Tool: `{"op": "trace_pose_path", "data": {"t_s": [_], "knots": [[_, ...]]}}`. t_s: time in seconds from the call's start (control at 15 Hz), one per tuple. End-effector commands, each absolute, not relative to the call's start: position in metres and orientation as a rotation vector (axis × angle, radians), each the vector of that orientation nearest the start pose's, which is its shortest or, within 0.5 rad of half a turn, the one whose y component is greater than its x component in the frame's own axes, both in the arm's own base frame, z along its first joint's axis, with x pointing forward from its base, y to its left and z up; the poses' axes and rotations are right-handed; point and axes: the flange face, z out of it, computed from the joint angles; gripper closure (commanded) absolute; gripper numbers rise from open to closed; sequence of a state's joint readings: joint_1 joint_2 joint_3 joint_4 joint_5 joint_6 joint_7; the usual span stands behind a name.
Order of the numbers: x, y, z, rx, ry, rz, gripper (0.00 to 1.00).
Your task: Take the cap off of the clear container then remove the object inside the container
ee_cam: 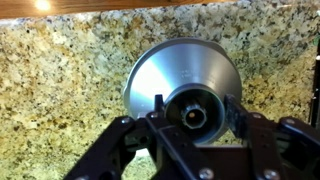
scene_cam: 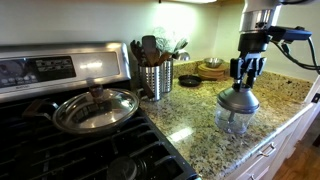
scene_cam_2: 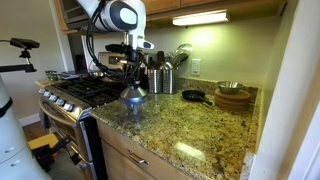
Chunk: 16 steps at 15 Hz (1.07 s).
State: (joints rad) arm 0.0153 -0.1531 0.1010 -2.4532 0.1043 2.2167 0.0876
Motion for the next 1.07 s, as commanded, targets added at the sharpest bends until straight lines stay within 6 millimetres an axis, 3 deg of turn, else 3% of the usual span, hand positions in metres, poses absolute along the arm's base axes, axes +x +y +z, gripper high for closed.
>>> {"op": "trace_pose_path", "data": {"t_s": [0.0,0.6,1.0], "knots": [[0.45,0.057,0.346,-3.081,0.039,0.117,0.65],[0.447,0.068,0.372,-3.167,0.018,0.165,0.65],[0.456,0.083,0.405,-3.227,-0.043,0.159,0.65]]}}
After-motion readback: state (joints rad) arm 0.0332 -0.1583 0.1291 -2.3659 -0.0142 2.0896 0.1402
